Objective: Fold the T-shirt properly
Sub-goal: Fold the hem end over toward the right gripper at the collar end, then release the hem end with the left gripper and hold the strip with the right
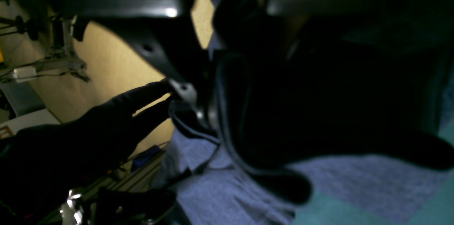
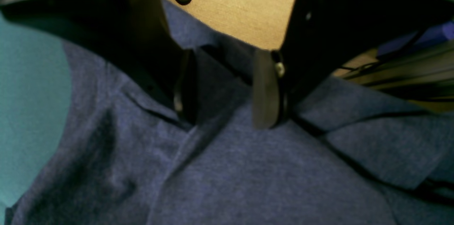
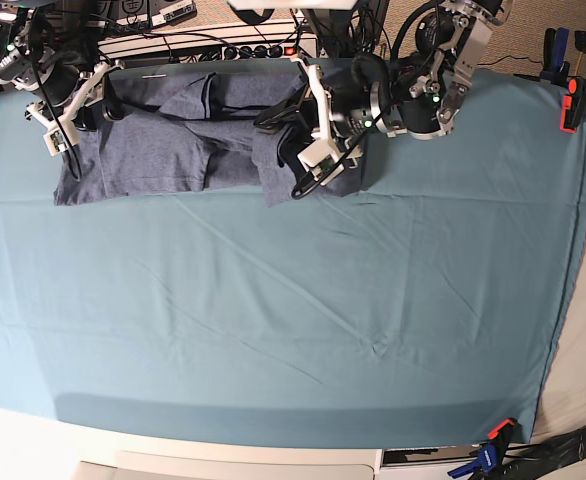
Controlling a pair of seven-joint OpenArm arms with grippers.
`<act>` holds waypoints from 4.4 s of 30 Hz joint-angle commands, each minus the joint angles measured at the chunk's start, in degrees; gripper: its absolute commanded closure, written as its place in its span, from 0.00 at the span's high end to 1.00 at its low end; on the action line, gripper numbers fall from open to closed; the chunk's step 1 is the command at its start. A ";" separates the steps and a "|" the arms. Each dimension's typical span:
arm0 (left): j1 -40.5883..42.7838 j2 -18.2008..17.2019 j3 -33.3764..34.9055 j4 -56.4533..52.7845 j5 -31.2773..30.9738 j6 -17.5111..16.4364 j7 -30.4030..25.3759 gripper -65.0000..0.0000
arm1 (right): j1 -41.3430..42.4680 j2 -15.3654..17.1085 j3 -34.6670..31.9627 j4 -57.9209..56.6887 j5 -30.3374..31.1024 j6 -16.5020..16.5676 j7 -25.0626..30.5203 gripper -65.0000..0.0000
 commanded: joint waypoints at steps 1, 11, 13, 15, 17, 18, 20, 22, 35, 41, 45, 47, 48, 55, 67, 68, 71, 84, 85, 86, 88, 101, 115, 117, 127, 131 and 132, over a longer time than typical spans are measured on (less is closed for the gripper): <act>-0.44 0.22 -0.04 0.83 -1.22 -0.46 -1.97 0.00 | -0.11 0.81 0.59 1.01 0.92 -0.10 1.25 0.39; -0.42 0.98 1.92 0.76 -0.13 -0.39 -1.97 0.00 | -0.11 0.81 0.59 0.98 0.94 -0.10 1.25 0.39; -0.44 1.01 3.65 0.68 1.46 -0.39 -2.29 0.00 | -0.11 0.81 0.59 1.01 0.94 -0.10 1.25 0.39; -0.44 1.01 5.22 0.66 2.54 -0.35 -2.51 0.00 | -0.11 0.81 0.59 1.01 0.94 -0.10 1.25 0.39; -0.44 1.01 6.45 0.66 4.22 -0.13 -3.37 0.00 | -0.11 0.81 0.59 1.01 0.94 -0.10 1.25 0.39; -0.44 1.01 6.86 0.66 4.76 0.35 -3.85 0.00 | -0.11 0.81 0.59 1.01 0.94 -0.10 1.25 0.39; -0.46 1.01 7.17 0.66 5.03 1.14 -4.39 0.00 | -0.11 0.81 0.59 1.01 0.94 -0.10 1.25 0.39; -0.57 1.01 7.15 0.66 5.03 1.09 -4.37 0.00 | -0.11 0.81 0.59 1.01 0.94 -0.10 1.25 0.39; -0.61 1.95 7.15 0.68 6.82 1.05 -5.46 0.37 | -0.11 0.81 0.59 1.01 0.94 -0.10 1.29 0.39; -1.29 3.61 7.17 0.68 6.95 1.07 -5.42 0.37 | -0.11 0.81 0.59 0.98 0.94 -0.10 1.31 0.39; -3.19 3.63 6.40 0.70 6.95 1.07 -4.76 0.37 | -0.11 0.81 0.59 1.01 0.94 -0.10 1.27 0.39; -4.13 3.63 5.18 0.70 6.93 1.07 -4.50 0.37 | -0.11 0.81 0.59 1.01 0.94 -0.10 1.27 0.39; -4.50 3.63 4.42 0.70 6.91 1.07 -4.07 0.33 | -0.13 0.81 0.59 1.01 0.94 -0.10 1.27 0.39; -5.31 1.16 -0.63 0.70 6.71 1.09 -1.95 0.10 | 0.11 0.79 0.79 1.01 1.07 -0.10 1.68 0.39; -3.76 -6.95 -2.08 0.70 6.75 1.09 -1.07 0.10 | 6.54 -4.26 19.45 0.94 4.48 -2.95 0.50 0.59; -3.78 -6.95 -2.08 0.70 6.75 1.09 -1.07 0.10 | 6.54 -4.09 20.52 0.72 4.68 -4.52 0.35 0.63; -3.78 -6.93 -2.08 0.68 6.73 1.07 -1.31 0.10 | 6.56 -3.06 21.53 -1.70 4.59 -6.91 0.35 0.65; -4.09 -6.95 -2.08 0.68 6.97 1.07 -1.07 0.10 | 15.76 0.26 19.19 -23.23 15.23 -5.44 -7.30 0.65; -4.09 -6.97 -2.08 0.68 6.97 1.07 -1.05 0.10 | 15.74 0.81 18.40 -23.89 15.96 -5.11 -7.87 0.65; -4.09 -6.95 -2.08 0.68 6.97 1.07 -1.07 0.10 | 15.74 1.20 17.70 -24.22 16.50 -4.94 -8.46 0.65; -4.09 -6.95 -2.08 0.68 6.97 1.07 -1.07 0.10 | 15.74 1.64 17.00 -24.26 17.57 -4.11 -9.44 0.65; -4.09 -6.95 -2.08 0.68 6.99 1.07 -0.83 0.10 | 15.74 2.05 16.52 -24.26 21.09 -2.36 -13.00 0.65; -4.09 -6.95 -2.08 0.68 6.99 1.07 -0.79 0.10 | 17.05 1.77 6.14 -24.26 16.31 -2.91 -11.10 0.65; -4.09 -6.95 -2.08 0.68 7.26 1.07 -0.66 0.10 | 17.18 1.79 6.16 -24.26 16.35 -2.95 -11.13 0.65; -4.09 -6.95 -2.08 0.68 8.00 1.07 -0.66 0.10 | 17.00 1.81 9.35 -24.26 10.34 -6.12 -10.60 0.65; -4.09 -6.95 -2.08 0.68 7.98 1.07 -0.70 0.10 | 17.00 1.60 9.81 -24.26 9.70 -6.14 -10.69 0.65; -4.09 -6.95 -2.08 0.68 7.98 1.07 -0.70 0.10 | 17.00 1.33 9.81 -24.26 9.75 -6.14 -10.69 0.65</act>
